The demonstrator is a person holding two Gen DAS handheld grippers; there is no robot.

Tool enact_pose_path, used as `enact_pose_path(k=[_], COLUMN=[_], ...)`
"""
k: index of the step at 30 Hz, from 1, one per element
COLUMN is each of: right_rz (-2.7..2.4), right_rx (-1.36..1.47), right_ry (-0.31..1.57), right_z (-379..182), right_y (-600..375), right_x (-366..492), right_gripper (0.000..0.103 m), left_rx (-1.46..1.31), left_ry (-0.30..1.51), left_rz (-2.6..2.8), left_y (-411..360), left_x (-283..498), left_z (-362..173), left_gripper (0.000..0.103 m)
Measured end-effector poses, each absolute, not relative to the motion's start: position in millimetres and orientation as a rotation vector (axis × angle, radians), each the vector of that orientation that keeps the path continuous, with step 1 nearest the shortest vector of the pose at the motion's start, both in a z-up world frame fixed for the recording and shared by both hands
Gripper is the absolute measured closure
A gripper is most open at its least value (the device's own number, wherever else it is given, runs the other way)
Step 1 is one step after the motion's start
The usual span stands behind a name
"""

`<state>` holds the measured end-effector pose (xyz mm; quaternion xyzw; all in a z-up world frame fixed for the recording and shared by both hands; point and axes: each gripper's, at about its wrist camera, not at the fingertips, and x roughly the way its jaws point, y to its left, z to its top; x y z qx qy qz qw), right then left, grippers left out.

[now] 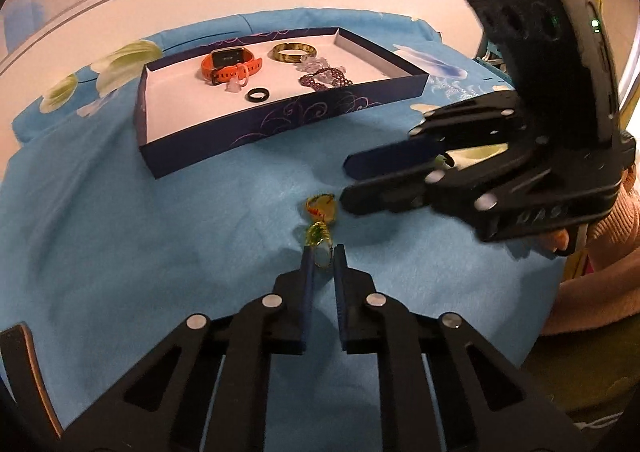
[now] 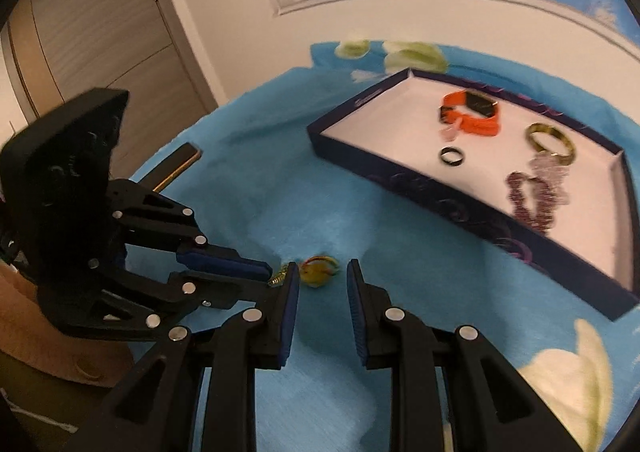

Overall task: Organize jewelry
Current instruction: 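Grasp the gold-chain pendant with the left gripper while the right gripper grasps the small green item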

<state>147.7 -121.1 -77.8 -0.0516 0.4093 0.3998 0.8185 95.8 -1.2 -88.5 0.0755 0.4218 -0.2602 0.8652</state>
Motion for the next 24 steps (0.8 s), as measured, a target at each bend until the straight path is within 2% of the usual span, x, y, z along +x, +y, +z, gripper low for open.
enact_pose_path(k=[4, 6, 12, 13, 19, 20, 22, 24], right_rz=[0.824, 0.815, 0.755, 0.745, 0.683, 0.667, 0.644, 0.614], right_rx=[-0.12, -0.104, -0.048, -0.039, 0.017, 0.019, 0.031, 0.03], right_ry=[0.896, 0.897, 0.893, 0.89, 0.844, 0.84, 0.841, 0.851], right_z=[-86, -85, -81, -79, -67, -66, -67, -70], right_y=[-113, -117, -144, -150, -185, -190, -201, -211], right_x=[153, 156, 160, 159, 151, 150, 146, 141], right_gripper=[0.082, 0.098, 0.101, 0.101, 0.082, 0.077, 0.076, 0.071], left_rx=[0.144, 0.143, 0.126, 0.125, 0.125, 0.123, 0.12, 0.125], left_ry=[0.89, 0.887, 0.873, 0.87, 0.843, 0.839, 0.837, 0.836], left_rz=[-0.529, -0.525, -0.528, -0.529, -0.537, -0.54, -0.542, -0.54], left_y=[3, 4, 7, 7, 1, 1, -2, -6], left_x=[95, 95, 95, 95, 96, 97, 99, 102], left_z=[-89, -89, -87, -86, -82, -81, -81, -82], left_gripper=[0.093, 0.093, 0.091, 0.089, 0.076, 0.075, 0.074, 0.072])
